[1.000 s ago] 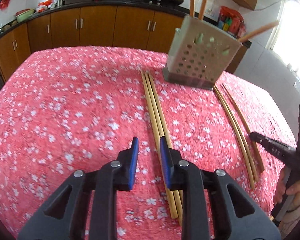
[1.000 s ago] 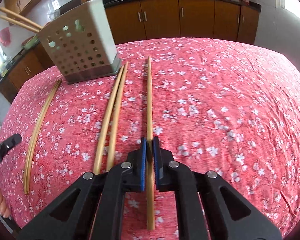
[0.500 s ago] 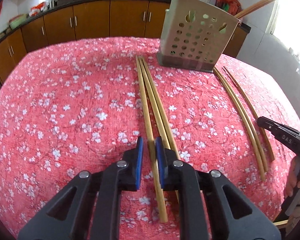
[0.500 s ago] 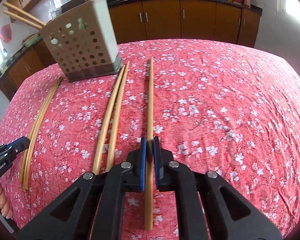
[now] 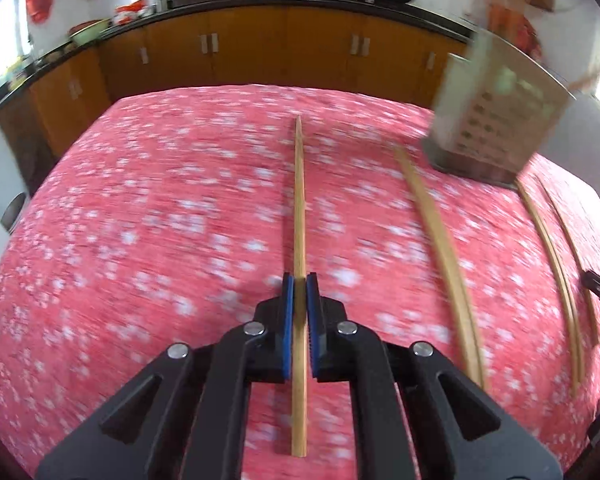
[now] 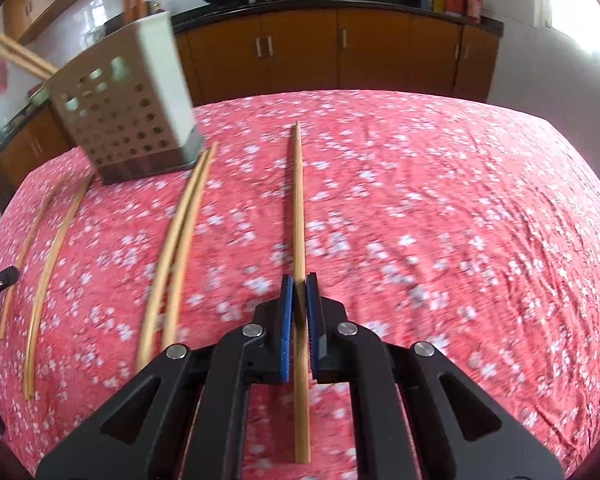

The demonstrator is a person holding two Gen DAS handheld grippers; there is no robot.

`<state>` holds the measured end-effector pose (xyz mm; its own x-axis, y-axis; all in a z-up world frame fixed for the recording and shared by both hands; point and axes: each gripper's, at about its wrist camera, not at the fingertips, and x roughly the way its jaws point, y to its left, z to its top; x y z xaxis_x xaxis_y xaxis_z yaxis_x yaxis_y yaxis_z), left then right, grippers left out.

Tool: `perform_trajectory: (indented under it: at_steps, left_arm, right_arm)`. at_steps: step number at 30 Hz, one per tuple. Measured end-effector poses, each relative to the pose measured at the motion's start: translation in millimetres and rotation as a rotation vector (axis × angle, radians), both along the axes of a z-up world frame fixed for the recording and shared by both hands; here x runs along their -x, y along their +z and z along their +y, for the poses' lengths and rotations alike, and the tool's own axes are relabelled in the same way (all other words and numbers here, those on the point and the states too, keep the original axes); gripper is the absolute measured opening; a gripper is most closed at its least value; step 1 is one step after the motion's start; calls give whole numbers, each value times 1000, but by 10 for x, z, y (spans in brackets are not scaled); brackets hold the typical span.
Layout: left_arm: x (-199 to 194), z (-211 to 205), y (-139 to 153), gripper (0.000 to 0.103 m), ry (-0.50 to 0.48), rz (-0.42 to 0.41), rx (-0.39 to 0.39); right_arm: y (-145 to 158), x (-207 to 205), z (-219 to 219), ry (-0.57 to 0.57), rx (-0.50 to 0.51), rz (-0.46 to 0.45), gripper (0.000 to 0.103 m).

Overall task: Organize utensils
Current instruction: 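Grasp a third chopstick with the left tool while the right tool grasps another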

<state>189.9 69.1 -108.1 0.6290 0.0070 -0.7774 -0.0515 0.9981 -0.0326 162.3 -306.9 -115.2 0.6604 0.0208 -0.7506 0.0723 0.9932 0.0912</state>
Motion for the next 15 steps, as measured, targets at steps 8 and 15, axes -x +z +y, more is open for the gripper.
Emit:
perform_trajectory:
  at_steps: [8, 15]
  left_arm:
    - [-12, 177, 28, 12, 7, -16, 49]
    - [10, 173, 30, 12, 8, -18, 65]
  right_arm:
    - [-5, -27, -77, -5, -20, -4, 8]
    - [-9, -18, -50, -8, -2, -4, 9]
